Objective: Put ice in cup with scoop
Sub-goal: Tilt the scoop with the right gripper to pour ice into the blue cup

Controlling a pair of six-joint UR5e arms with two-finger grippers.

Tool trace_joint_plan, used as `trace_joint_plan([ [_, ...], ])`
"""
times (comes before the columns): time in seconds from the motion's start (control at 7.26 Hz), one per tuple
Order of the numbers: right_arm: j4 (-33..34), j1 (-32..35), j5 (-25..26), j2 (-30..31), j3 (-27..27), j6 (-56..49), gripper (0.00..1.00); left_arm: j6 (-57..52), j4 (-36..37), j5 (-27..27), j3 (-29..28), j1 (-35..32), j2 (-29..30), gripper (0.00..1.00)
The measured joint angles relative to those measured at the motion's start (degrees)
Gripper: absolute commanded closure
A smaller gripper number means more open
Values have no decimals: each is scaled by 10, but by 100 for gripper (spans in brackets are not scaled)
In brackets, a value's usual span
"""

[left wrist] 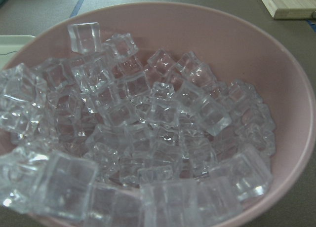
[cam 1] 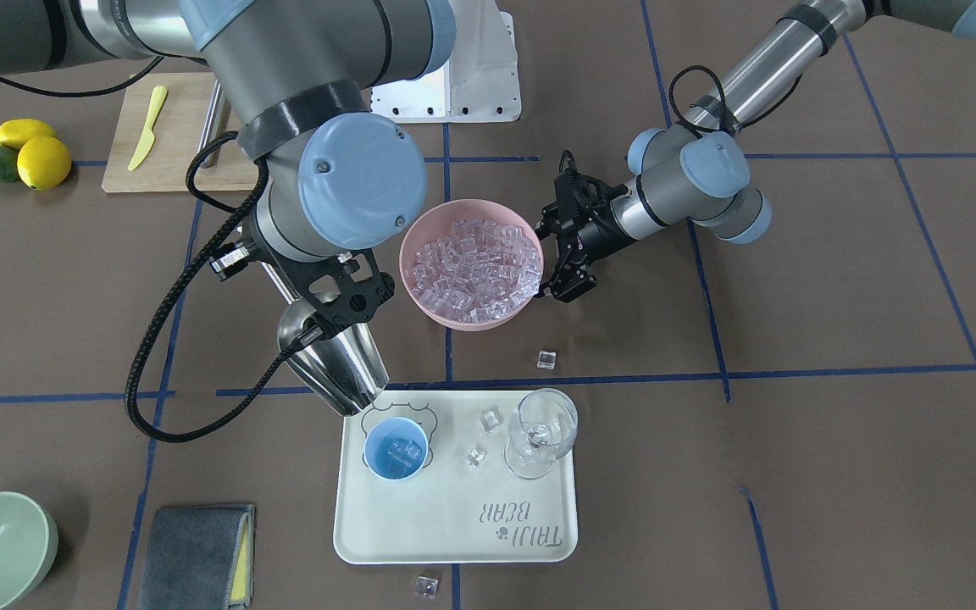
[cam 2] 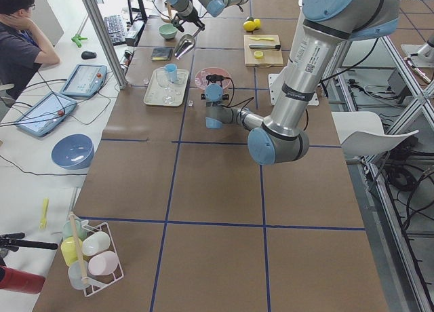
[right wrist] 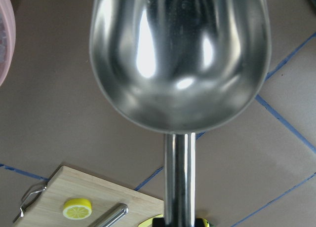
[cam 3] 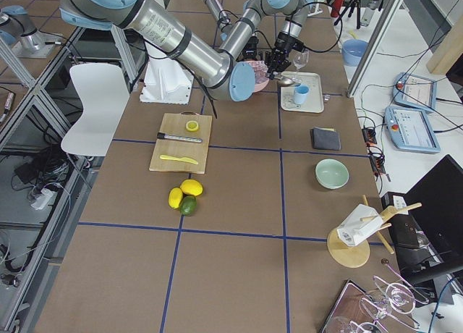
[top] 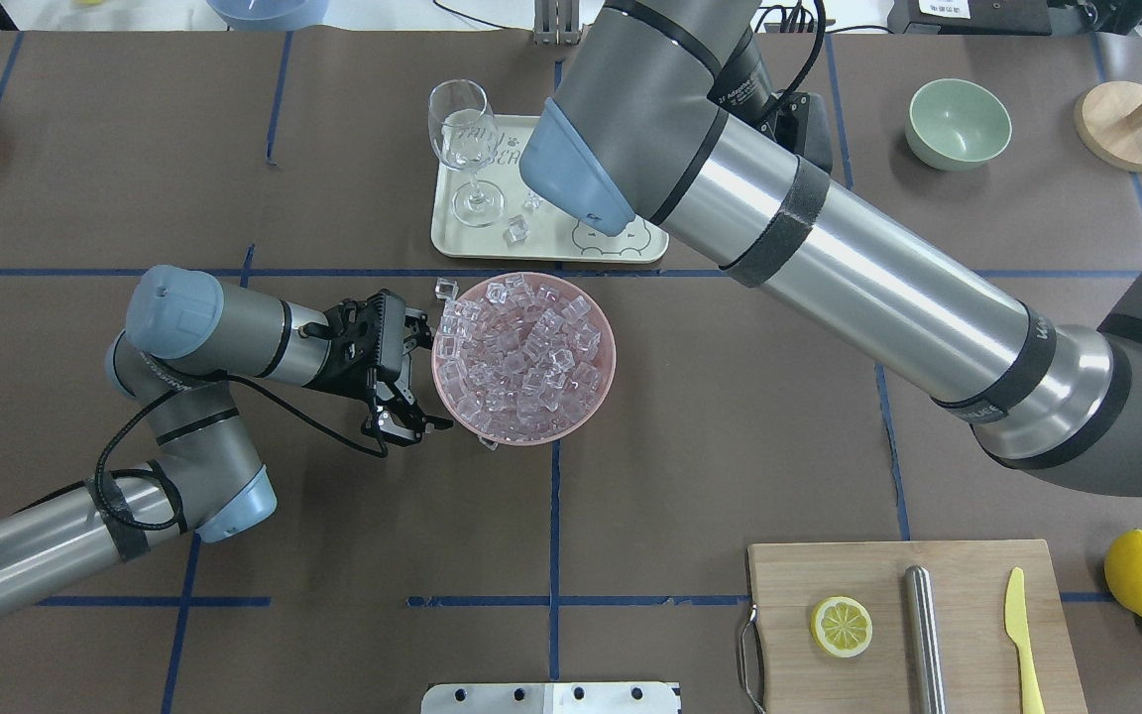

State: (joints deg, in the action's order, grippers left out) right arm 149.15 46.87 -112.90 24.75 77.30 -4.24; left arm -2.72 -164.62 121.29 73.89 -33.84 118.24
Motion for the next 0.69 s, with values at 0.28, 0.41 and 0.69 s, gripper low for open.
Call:
trace_joint_plan([
  [0.28, 0, 1, -1, -3, -1, -1, 100, 0, 0, 0, 0, 0, 0, 0],
  [0.41, 0, 1, -1, -5, -1, -1, 100, 0, 0, 0, 0, 0, 0, 0],
  [0.69, 0, 1, -1, -6, -1, -1, 100, 0, 0, 0, 0, -1, 0, 0],
])
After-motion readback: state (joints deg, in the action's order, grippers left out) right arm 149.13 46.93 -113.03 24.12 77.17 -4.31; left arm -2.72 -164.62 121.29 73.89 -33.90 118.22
